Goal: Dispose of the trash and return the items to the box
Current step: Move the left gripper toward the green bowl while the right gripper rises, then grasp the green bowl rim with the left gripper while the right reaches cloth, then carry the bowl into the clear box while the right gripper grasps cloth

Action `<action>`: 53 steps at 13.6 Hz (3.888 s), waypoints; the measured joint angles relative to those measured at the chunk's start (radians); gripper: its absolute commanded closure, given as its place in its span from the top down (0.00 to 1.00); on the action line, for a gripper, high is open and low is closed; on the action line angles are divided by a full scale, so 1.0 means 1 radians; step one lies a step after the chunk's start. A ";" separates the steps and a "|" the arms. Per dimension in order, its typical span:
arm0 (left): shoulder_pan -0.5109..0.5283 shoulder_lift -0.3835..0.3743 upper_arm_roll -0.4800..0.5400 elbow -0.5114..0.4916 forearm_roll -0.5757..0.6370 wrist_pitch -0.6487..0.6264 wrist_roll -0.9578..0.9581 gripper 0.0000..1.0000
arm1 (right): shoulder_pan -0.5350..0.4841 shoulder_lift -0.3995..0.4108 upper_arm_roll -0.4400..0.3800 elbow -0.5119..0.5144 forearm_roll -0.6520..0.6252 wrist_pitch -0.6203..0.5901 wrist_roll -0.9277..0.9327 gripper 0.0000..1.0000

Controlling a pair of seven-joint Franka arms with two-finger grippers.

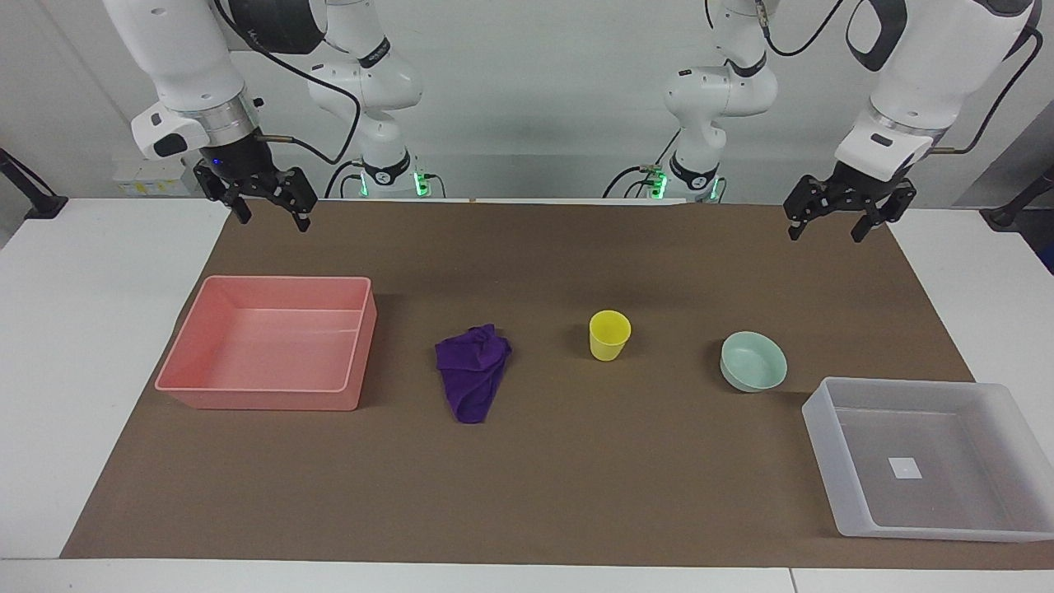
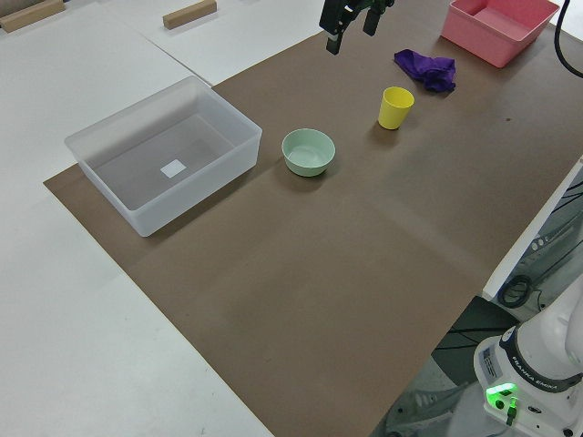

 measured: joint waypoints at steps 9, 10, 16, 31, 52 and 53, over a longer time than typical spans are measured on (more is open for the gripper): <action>0.046 0.034 0.010 -0.180 0.000 0.206 0.000 1.00 | 0.024 0.001 0.008 -0.010 -0.007 0.020 -0.003 1.00; 0.049 0.048 0.009 -0.200 0.000 0.245 -0.001 1.00 | 0.028 0.005 0.008 -0.014 -0.007 0.035 -0.003 1.00; 0.063 0.115 0.010 -0.338 -0.004 0.454 -0.035 1.00 | 0.111 0.115 0.011 -0.038 -0.007 0.209 0.028 1.00; 0.062 0.285 0.001 -0.395 -0.025 0.686 -0.062 0.00 | 0.346 0.477 0.012 -0.038 -0.007 0.645 0.239 1.00; 0.134 0.238 0.007 -0.111 -0.057 0.400 -0.031 0.00 | 0.410 0.540 0.007 -0.071 -0.026 0.654 0.368 0.00; 0.144 0.247 0.007 -0.089 -0.063 0.399 -0.030 0.00 | 0.410 0.522 0.008 -0.067 -0.026 0.631 0.382 0.00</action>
